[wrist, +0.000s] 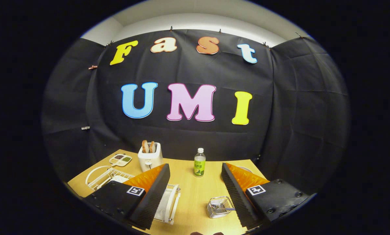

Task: Take the plate from the dish rack, then take the spoon from the basket and place it into the plate.

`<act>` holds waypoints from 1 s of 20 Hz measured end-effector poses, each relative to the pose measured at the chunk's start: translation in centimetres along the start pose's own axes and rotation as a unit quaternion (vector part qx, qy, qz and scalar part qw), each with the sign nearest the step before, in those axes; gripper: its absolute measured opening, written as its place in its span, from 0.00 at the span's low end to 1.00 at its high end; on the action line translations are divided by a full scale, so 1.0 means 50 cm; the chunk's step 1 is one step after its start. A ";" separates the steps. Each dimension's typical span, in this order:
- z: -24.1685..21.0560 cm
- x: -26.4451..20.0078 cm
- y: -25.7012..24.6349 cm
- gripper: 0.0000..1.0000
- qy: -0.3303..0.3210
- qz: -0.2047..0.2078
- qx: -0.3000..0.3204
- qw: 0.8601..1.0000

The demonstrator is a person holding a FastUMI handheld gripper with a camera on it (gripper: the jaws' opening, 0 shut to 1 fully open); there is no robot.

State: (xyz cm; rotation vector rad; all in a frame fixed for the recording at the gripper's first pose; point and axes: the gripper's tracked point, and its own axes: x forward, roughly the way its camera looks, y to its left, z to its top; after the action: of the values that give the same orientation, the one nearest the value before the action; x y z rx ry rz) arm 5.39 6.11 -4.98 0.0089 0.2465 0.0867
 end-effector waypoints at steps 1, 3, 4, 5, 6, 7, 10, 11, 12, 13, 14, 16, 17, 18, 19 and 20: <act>-0.001 0.017 0.020 0.98 0.008 0.007 -0.005 1.000; -0.018 0.050 0.059 0.98 0.029 0.020 -0.012 0.999; -0.036 0.068 0.080 0.97 0.044 0.025 -0.016 0.999; -0.056 0.084 0.098 0.98 0.063 0.030 -0.020 0.997; -0.082 0.101 0.117 0.98 0.088 0.035 -0.025 0.995; -0.110 0.115 0.136 0.98 0.110 0.041 -0.029 0.993; -0.193 0.152 0.163 0.97 0.177 0.039 -0.053 0.982; -0.219 0.165 0.166 0.96 0.199 0.037 -0.055 0.978; -0.247 0.170 0.169 0.95 0.222 0.035 -0.056 0.973; -0.276 0.174 0.173 0.91 0.246 0.032 -0.052 0.967; -0.306 0.174 0.177 0.88 0.267 0.031 -0.046 0.962; -0.332 0.177 0.181 0.78 0.297 0.026 -0.026 0.954; -0.341 0.178 0.183 0.66 0.305 0.024 -0.019 0.952; -0.347 0.182 0.185 0.56 0.311 0.023 -0.013 0.950; -0.352 0.184 0.186 0.46 0.315 0.022 -0.008 0.949; -0.353 0.189 0.188 0.46 0.317 0.021 -0.002 0.948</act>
State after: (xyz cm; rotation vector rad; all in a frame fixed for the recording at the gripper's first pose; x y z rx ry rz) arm 9.44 16.26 -24.21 -0.0175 0.8907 0.1310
